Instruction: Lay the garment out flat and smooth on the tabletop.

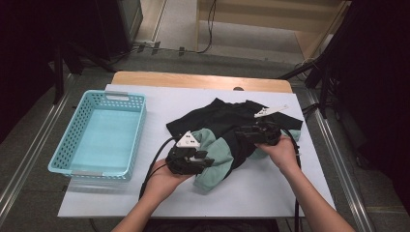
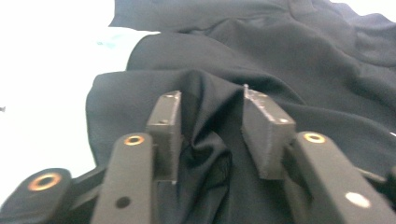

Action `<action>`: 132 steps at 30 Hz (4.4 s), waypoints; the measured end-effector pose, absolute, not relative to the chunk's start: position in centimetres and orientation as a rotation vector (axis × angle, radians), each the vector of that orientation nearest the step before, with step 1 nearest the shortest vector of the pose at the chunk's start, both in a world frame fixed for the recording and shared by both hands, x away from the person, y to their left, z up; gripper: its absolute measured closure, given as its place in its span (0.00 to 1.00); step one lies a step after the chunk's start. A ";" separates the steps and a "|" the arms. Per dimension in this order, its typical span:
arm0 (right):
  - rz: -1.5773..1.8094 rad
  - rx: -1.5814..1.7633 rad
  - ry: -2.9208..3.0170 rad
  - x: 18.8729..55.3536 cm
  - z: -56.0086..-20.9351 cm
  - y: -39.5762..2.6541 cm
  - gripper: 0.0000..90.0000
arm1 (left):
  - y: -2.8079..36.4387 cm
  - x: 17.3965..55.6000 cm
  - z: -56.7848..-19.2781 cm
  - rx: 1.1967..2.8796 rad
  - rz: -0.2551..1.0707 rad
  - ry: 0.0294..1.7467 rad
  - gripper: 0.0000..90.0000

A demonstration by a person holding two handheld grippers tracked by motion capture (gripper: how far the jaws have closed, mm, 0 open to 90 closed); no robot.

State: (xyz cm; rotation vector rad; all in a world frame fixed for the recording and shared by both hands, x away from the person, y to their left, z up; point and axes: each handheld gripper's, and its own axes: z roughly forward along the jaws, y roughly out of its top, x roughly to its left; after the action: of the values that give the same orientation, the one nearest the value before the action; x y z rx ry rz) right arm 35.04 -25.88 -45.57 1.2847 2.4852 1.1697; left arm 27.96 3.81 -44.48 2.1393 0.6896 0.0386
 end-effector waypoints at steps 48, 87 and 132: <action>1.114 1.310 2.424 27.0 -47.2 -30.8 0.56 | -2.1 27.0 -48.0 2.267 -0.009 0.638 0.50; 1.109 1.400 2.407 28.7 -45.2 -31.6 0.93 | 0.8 30.3 -44.9 2.131 -0.078 0.673 0.99; 1.165 1.532 2.199 31.1 -43.4 -35.7 0.92 | 6.8 35.5 -44.9 2.011 0.099 0.922 0.99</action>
State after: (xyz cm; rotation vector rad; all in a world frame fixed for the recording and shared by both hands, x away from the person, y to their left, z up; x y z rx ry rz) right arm 31.14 -35.72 -43.43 1.5319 2.1994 1.1647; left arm 35.55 6.76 -44.87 2.0106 0.9222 0.0994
